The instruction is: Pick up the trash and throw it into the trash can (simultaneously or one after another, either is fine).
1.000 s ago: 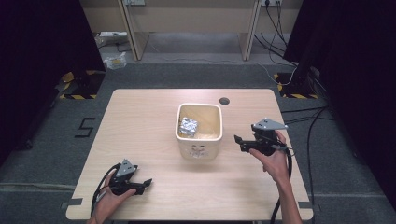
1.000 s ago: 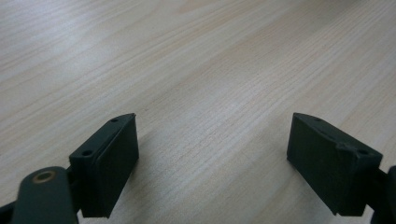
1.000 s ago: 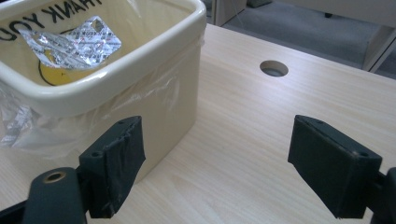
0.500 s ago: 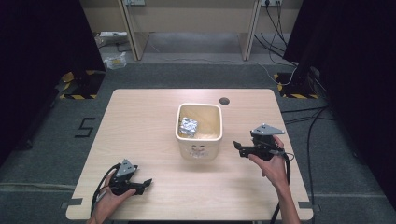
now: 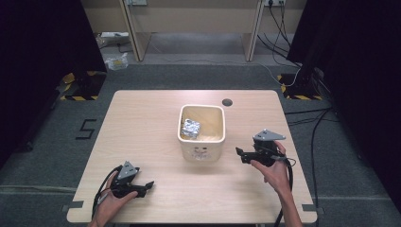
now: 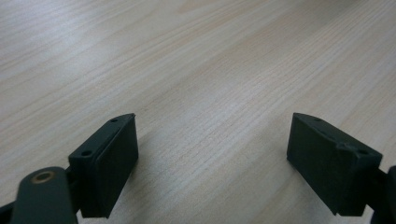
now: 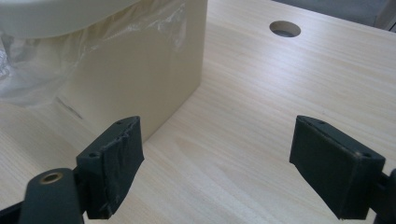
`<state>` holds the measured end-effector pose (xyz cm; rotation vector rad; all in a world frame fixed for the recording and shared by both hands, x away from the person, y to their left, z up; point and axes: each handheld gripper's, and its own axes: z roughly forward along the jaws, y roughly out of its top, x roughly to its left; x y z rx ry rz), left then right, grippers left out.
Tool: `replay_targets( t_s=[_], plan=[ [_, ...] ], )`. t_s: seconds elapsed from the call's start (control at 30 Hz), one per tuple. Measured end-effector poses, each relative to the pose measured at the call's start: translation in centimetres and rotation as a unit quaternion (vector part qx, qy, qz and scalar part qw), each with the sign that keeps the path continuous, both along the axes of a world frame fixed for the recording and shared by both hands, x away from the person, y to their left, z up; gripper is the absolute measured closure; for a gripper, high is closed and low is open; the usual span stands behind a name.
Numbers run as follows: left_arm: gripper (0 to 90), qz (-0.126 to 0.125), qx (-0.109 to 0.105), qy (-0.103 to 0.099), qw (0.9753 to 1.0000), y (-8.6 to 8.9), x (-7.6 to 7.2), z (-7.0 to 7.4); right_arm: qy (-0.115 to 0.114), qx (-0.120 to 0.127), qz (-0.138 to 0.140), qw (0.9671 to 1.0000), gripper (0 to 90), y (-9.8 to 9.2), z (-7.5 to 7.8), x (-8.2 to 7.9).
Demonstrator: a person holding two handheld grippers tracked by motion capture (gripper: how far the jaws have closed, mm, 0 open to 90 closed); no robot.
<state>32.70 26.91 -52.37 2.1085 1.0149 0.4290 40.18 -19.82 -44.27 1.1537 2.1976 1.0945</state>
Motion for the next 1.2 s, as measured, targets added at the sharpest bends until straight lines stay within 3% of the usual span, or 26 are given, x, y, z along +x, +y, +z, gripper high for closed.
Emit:
replay_targets(
  t_s=[0.4,0.9,1.2],
  plan=[
    [15.5,0.000,0.000,0.000,1.0000,0.0,0.0,0.0,0.011,-0.008,-0.004,0.9999,17.3,0.5,-1.2,-0.5],
    [15.5,0.000,0.000,0.000,1.0000,0.0,0.0,0.0,0.028,0.005,-0.021,0.9994,17.8,-1.0,-2.8,-2.4],
    [15.5,0.000,0.000,0.000,1.0000,0.0,0.0,0.0,0.041,0.003,-0.015,0.9990,17.7,-1.6,-4.3,-3.8]
  ],
)
